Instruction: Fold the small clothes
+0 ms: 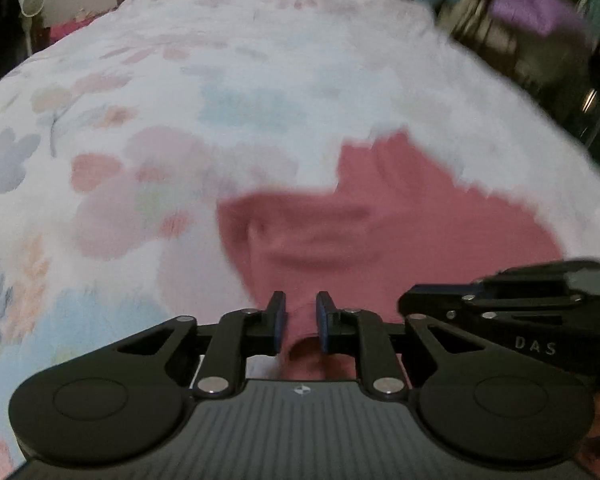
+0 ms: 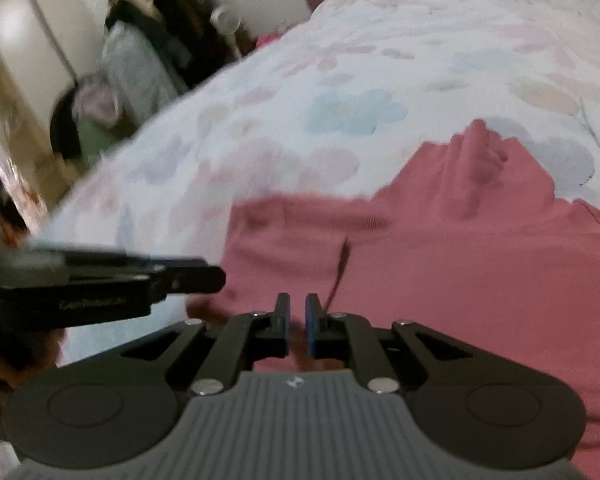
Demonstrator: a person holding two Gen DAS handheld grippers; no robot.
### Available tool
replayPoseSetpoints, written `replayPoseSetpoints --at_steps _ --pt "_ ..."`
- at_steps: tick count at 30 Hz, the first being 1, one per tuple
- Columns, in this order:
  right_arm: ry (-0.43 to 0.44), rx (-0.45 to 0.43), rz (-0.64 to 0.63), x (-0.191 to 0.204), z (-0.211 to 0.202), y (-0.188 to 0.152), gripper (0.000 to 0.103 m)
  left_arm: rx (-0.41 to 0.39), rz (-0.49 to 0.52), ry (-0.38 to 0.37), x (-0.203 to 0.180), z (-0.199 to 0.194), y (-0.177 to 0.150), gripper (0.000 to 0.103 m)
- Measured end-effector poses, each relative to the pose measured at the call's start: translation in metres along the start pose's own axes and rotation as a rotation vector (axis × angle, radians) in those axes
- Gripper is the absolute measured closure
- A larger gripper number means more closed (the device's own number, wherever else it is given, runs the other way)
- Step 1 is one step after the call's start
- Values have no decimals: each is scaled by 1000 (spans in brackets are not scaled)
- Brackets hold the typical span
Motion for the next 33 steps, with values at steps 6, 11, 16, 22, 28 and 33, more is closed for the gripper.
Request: replayPoseSetpoints --at_steps 6,11,16,22,28,33 --pt "-21 -6 45 -4 -17 -13 98 -5 14 30 -6 -9 -2 83" --pt "-158 -112 42 -30 -97 -31 85 -28 20 26 -7 -21 1 83" --pt "-430 -63 -18 -88 -160 -65 83 3 19 47 -11 -14 -8 83" --pt "-468 4 -87 -118 -164 -71 83 13 20 73 -17 -13 -12 83" --pt "-453 41 -99 -126 -143 -67 100 53 36 102 -18 -5 -14 85" --pt "-452 41 -35 -145 -159 -71 101 113 105 127 -21 8 -19 87"
Point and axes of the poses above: each gripper's, at about its wrist camera, not at the fingertips, and z roughly the way its jaws point, x to its left, y to its top, the point moved 1 cm from there along z, roughly the way its jaws point, and after that the axes turned 5 degrees about y, right-handed, at the moved point
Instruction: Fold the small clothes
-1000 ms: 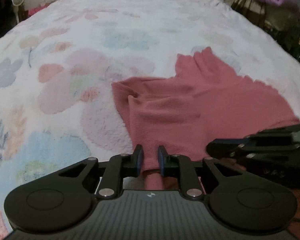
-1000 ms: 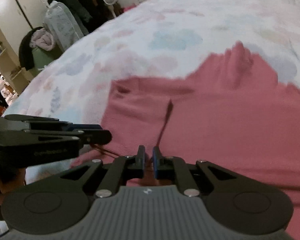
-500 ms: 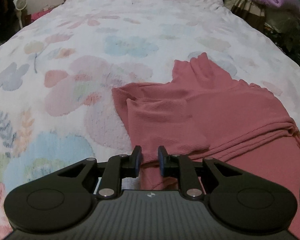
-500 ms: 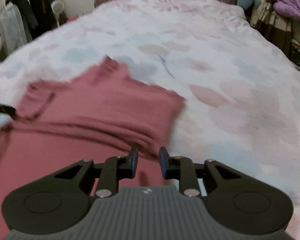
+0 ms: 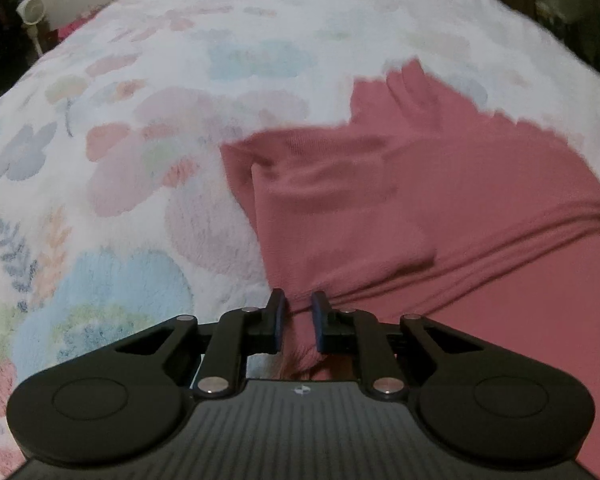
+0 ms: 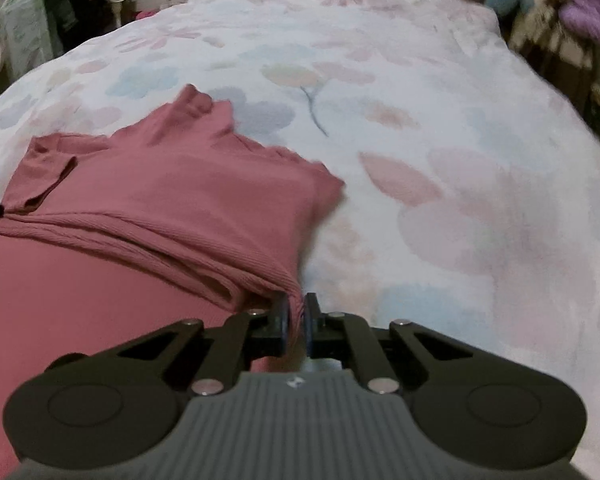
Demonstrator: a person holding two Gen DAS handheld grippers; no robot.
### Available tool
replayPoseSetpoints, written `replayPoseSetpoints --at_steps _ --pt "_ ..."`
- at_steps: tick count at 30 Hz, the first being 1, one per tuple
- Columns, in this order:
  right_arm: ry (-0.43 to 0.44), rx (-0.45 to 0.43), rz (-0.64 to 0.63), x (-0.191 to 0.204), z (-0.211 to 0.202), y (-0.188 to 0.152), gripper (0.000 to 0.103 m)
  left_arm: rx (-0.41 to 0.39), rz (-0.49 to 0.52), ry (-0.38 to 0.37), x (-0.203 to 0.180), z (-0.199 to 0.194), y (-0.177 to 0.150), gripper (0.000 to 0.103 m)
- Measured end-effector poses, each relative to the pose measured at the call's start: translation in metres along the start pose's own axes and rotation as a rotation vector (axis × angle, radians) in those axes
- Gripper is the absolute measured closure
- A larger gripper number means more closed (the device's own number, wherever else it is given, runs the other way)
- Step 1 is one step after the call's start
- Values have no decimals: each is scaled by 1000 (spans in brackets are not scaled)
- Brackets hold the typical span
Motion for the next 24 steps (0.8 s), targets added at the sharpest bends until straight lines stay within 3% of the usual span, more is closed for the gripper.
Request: replayPoseSetpoints --at_steps 6,12,18,21,24 --pt "20 56 17 -1 16 -9 99 9 0 7 1 1 -2 83" --pt "74 54 73 -8 -13 7 83 -45 -19 -59 13 -34 10 73" --pt "135 25 69 -14 -40 41 80 -115 54 -90 14 -53 45 68" --pt "149 18 36 -11 -40 65 80 -146 108 -116 6 -54 67 61" --pt "167 26 -6 -4 -32 91 79 -157 135 -118 -2 -47 92 60"
Point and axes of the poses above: each gripper's, at about its wrist camera, not at the fingertips, and z roughly the way its jaws point, x to its left, y to its top, the point moved 1 cm from there along z, roughly the way its jaws point, and after that the axes turned 5 degrees about y, right-handed, at the moved point
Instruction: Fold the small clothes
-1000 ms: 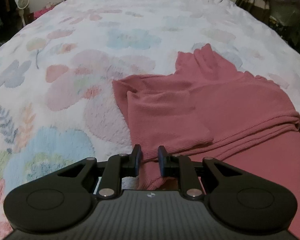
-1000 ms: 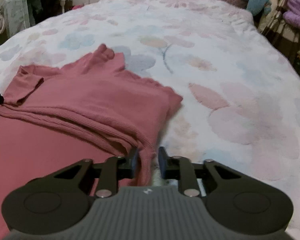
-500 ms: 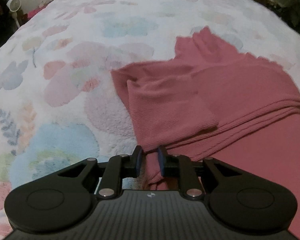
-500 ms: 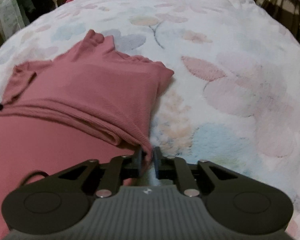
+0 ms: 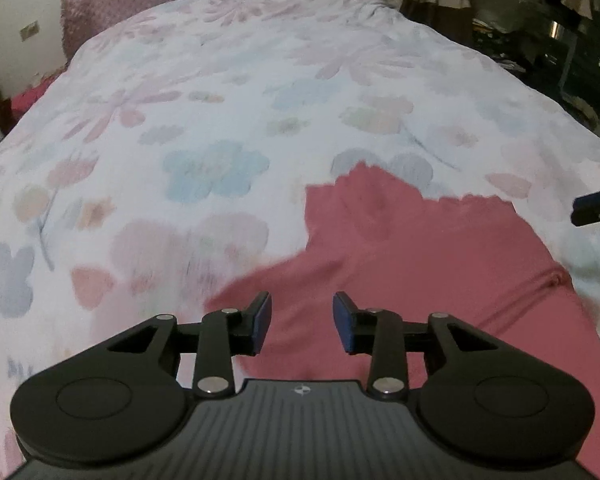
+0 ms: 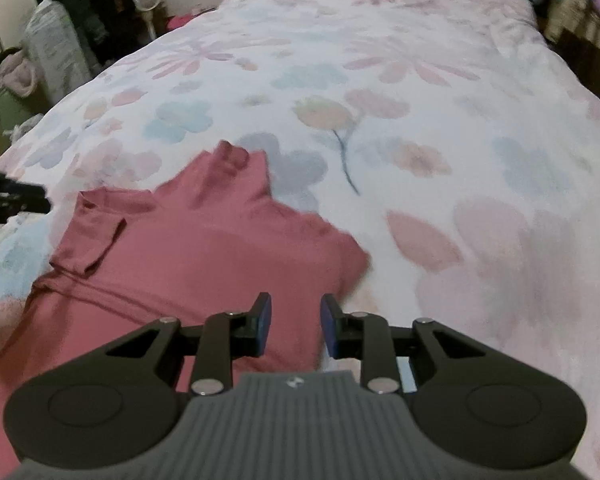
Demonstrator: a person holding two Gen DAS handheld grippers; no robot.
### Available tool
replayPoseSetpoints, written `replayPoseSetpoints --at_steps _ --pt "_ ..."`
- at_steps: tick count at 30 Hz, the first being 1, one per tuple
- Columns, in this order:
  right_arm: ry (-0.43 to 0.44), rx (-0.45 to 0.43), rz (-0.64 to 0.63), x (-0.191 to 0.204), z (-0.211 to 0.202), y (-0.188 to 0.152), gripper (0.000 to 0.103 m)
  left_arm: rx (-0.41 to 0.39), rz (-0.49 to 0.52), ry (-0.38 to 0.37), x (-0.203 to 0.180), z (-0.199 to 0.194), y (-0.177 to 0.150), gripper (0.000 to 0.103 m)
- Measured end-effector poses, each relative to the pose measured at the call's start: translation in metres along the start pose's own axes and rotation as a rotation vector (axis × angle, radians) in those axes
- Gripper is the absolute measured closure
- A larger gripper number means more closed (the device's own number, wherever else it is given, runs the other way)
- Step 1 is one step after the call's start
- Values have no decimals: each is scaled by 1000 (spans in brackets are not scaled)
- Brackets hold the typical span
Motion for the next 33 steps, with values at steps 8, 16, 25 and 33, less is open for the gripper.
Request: replayPoseSetpoints --at_steps 8,16,25,33 --pt "65 45 -68 9 67 70 78 41 -31 -46 5 66 46 60" --pt "118 85 -67 7 156 125 78 104 -97 -114 22 145 70 61" --pt "161 72 13 -7 235 151 78 119 -164 -199 21 210 77 61" --pt "225 36 62 -14 245 150 103 79 -177 -277 21 206 78 100"
Point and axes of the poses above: each gripper's, at about its wrist camera, not at the fingertips, and z roughly the way its jaws point, x to its left, y to its top, the point moved 1 cm from there along z, roughly the way its jaws point, and after that the axes turned 5 degrees about y, right-handed, at the moved point
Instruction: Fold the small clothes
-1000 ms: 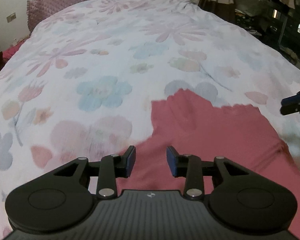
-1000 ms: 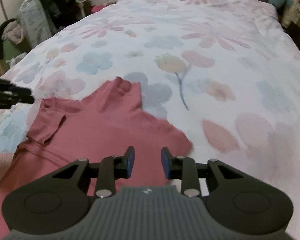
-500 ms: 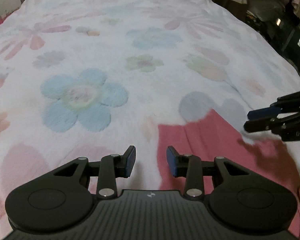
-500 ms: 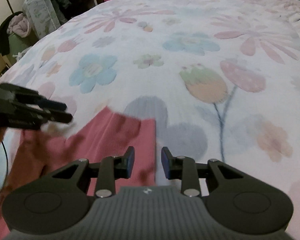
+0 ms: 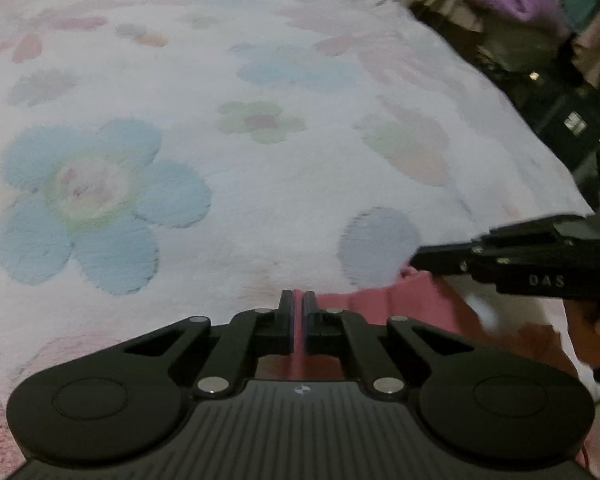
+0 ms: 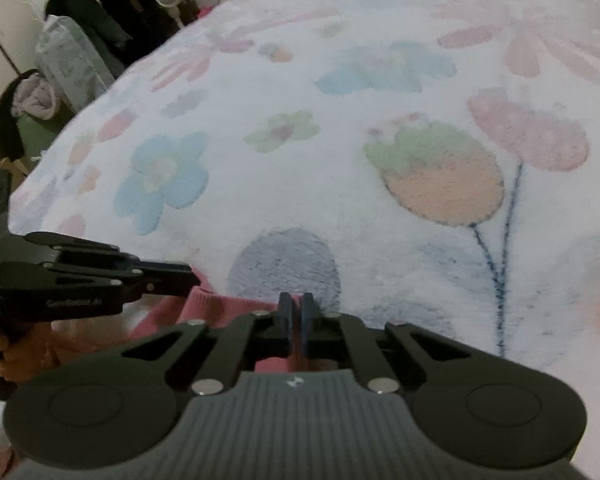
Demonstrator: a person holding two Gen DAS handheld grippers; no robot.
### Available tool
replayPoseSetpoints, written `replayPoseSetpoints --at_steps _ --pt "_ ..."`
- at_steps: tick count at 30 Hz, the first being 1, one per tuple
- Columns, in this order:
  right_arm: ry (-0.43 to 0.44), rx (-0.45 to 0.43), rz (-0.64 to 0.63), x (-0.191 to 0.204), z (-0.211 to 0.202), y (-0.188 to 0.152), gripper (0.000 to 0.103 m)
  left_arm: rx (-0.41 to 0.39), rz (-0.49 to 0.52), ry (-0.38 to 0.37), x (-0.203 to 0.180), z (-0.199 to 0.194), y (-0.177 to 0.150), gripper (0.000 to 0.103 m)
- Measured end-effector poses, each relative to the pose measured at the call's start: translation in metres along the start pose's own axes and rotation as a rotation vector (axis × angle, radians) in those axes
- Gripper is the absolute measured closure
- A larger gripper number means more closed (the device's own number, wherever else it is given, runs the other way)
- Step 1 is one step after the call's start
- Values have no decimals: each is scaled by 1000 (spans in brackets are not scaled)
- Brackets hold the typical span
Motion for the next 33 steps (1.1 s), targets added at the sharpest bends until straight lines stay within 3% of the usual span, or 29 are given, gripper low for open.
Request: replayPoseSetpoints --at_steps 9,16,22,28,33 --pt "-35 -31 -220 38 -64 -17 103 -66 155 20 -20 -75 -11 100" --pt "-17 -3 -426 81 -119 -56 103 -67 296 17 -48 -126 -51 100" --pt "-16 79 -549 100 -129 -104 103 -10 387 28 -66 -128 -94 100" --pt "-21 149 -562 104 -119 -136 103 71 377 50 -69 -114 -123 100" --pt "-15 188 -544 106 -132 -146 98 82 391 30 -72 -134 -131 97"
Point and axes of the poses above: each gripper's, at about its wrist camera, not at the fingertips, and z roughly the way its jaws point, x to its left, y to its top, the point moved 1 cm from there along z, roughly the way its jaws point, and after that the axes turned 5 degrees about y, right-handed, at the moved point
